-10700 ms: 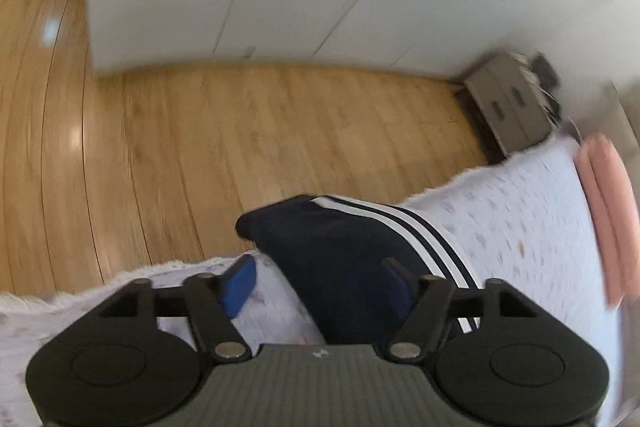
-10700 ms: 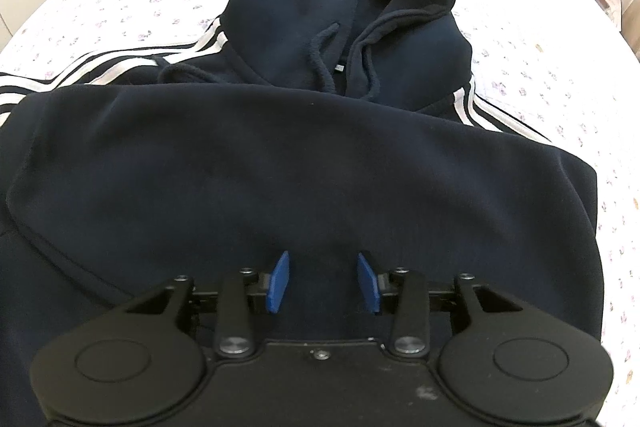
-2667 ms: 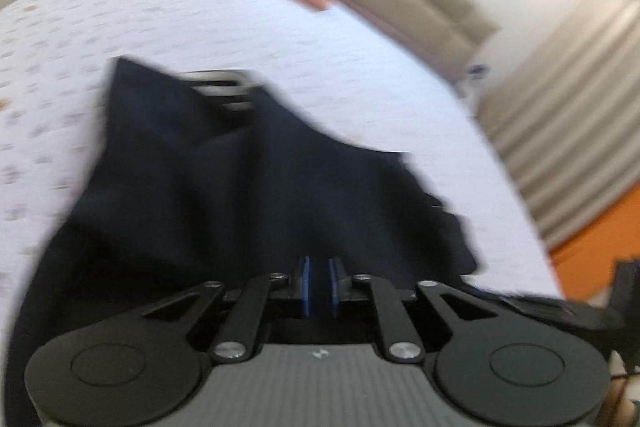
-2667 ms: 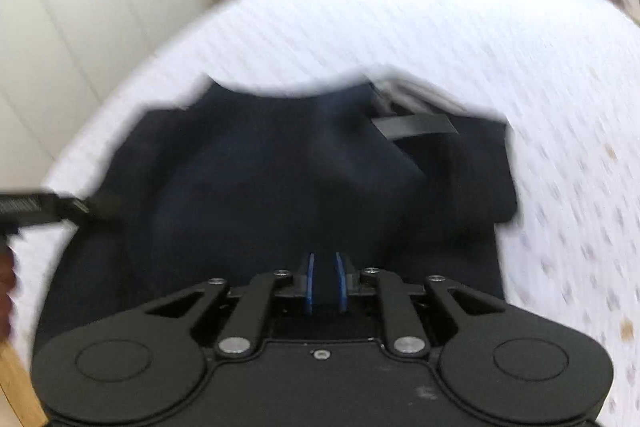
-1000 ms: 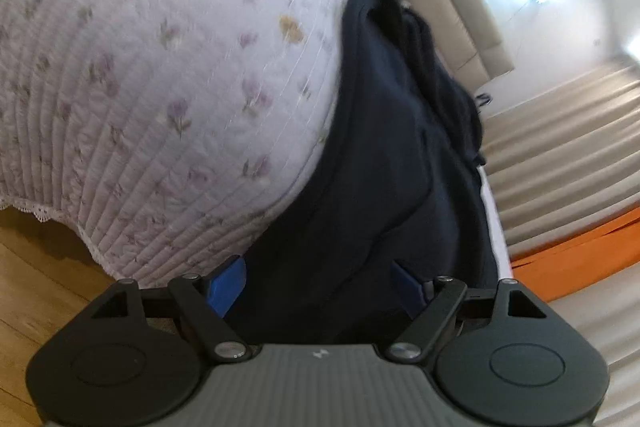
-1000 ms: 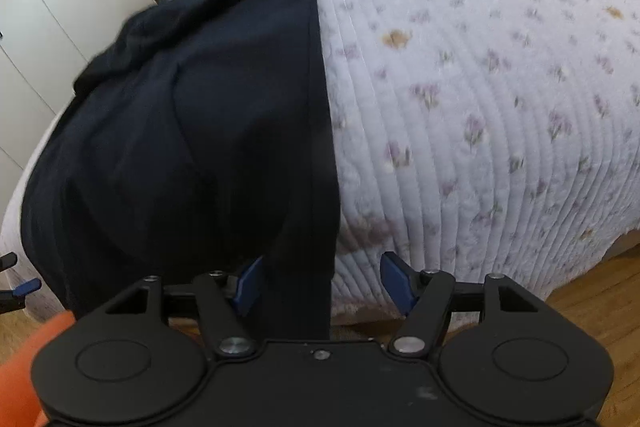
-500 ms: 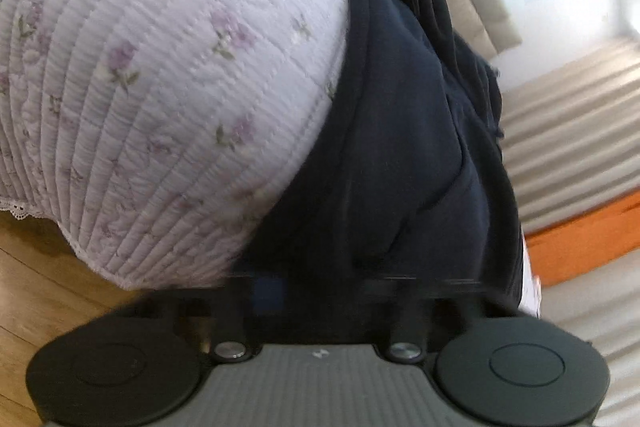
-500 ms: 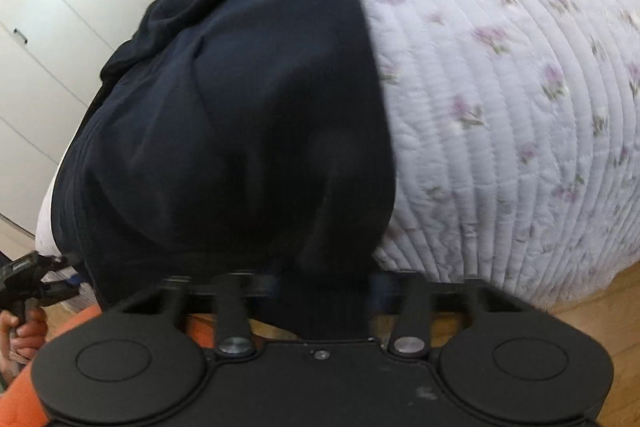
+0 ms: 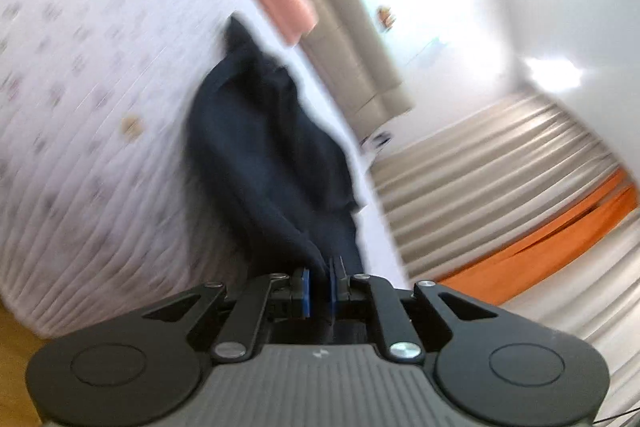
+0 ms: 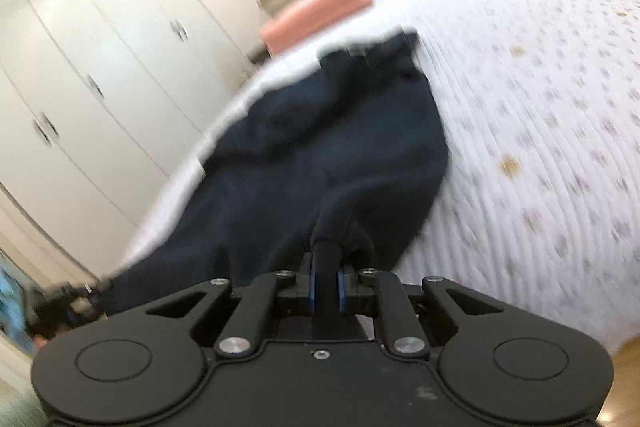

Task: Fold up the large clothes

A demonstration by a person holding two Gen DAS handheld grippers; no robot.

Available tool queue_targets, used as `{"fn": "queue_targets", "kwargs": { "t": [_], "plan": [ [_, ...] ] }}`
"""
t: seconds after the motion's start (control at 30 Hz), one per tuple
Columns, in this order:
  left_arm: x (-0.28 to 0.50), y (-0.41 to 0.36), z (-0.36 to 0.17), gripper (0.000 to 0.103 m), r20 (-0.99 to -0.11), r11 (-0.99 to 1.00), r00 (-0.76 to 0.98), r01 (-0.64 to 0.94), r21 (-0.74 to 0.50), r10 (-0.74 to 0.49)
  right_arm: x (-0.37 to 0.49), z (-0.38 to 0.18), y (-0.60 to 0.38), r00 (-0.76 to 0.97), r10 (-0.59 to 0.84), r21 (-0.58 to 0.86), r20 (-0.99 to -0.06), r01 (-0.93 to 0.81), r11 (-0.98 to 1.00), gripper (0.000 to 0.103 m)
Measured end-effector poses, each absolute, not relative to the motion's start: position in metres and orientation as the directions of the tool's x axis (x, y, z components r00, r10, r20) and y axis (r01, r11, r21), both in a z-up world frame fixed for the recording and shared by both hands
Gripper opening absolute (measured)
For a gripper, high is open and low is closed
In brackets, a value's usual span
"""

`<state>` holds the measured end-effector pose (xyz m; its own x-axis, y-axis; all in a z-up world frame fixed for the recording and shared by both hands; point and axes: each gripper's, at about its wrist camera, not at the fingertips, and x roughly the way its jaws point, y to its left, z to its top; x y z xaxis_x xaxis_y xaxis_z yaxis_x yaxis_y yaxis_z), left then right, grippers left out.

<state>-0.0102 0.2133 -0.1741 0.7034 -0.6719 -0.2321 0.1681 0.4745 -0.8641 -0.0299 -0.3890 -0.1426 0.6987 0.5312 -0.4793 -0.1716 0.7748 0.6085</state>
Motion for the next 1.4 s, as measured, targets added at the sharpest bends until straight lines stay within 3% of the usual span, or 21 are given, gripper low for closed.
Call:
{"fn": "queue_targets", "kwargs": {
  "t": [0.1, 0.2, 0.4, 0.47, 0.57, 0.67, 0.73, 0.83, 0.87, 0.93, 1.2, 1.3, 1.37, 1.4],
  "plan": [
    [0.0, 0.209, -0.162, 0.011, -0.248, 0.517, 0.711, 0.188, -0.835, -0.658, -0.017, -0.133, -0.396, 0.734, 0.541, 0.663, -0.411, -0.167, 0.73, 0.014],
    [0.01, 0.212, -0.171, 0.013, -0.306, 0.54, 0.706, 0.127, -0.832, -0.638, -0.004, -0.135, -0.394, 0.745, 0.515, 0.656, -0.423, -0.14, 0.742, 0.014],
    [-0.001, 0.219, -0.216, 0.043, -0.406, 0.499, 0.641, -0.041, -0.866, -0.651, 0.003, -0.15, -0.382, 0.712, 0.522, 0.663, -0.47, -0.106, 0.741, 0.014],
    [-0.013, 0.225, -0.222, 0.077, -0.464, 0.535, 0.639, -0.096, -0.839, -0.613, -0.001, -0.15, -0.38, 0.703, 0.521, 0.651, -0.485, -0.108, 0.752, 0.014],
    [-0.024, 0.241, -0.231, 0.081, -0.491, 0.538, 0.659, -0.152, -0.829, -0.57, -0.005, -0.152, -0.383, 0.694, 0.526, 0.654, -0.493, -0.103, 0.749, 0.014],
    [-0.018, 0.254, -0.243, 0.087, -0.425, 0.475, 0.658, -0.115, -0.873, -0.622, -0.008, -0.152, -0.384, 0.692, 0.532, 0.661, -0.488, -0.105, 0.743, 0.014],
    [-0.006, 0.25, -0.255, 0.087, -0.427, 0.476, 0.651, -0.114, -0.872, -0.627, -0.008, -0.151, -0.382, 0.69, 0.536, 0.662, -0.485, -0.11, 0.741, 0.014],
    [0.012, 0.232, -0.277, 0.083, -0.357, 0.398, 0.606, -0.072, -0.914, -0.711, -0.007, -0.15, -0.38, 0.688, 0.538, 0.664, -0.487, -0.108, 0.74, 0.014],
    [0.019, 0.22, -0.283, 0.073, -0.329, 0.368, 0.584, -0.055, -0.928, -0.742, -0.007, -0.15, -0.38, 0.687, 0.536, 0.664, -0.491, -0.104, 0.741, 0.014],
    [0.026, 0.201, -0.279, 0.017, -0.325, 0.383, 0.545, -0.006, -0.924, -0.773, -0.008, -0.148, -0.379, 0.688, 0.528, 0.656, -0.497, -0.101, 0.748, 0.014],
    [0.058, 0.196, -0.173, 0.014, -0.078, 0.312, 0.589, 0.306, -0.9, -0.804, 0.014, -0.12, -0.372, 0.713, 0.535, 0.629, -0.453, -0.169, 0.758, 0.014],
    [0.121, 0.197, -0.133, 0.015, -0.065, 0.357, 0.68, 0.299, -0.885, -0.73, 0.068, -0.097, -0.368, 0.76, 0.499, 0.615, -0.416, -0.17, 0.77, 0.014],
    [0.166, 0.199, -0.113, 0.026, -0.114, 0.441, 0.789, 0.212, -0.872, -0.604, 0.112, -0.082, -0.371, 0.828, 0.395, 0.621, -0.399, -0.073, 0.78, 0.015],
    [0.18, 0.202, -0.107, 0.048, -0.131, 0.452, 0.83, 0.157, -0.878, -0.542, 0.13, -0.075, -0.374, 0.856, 0.339, 0.626, -0.389, -0.024, 0.779, 0.017]
  ]
}}
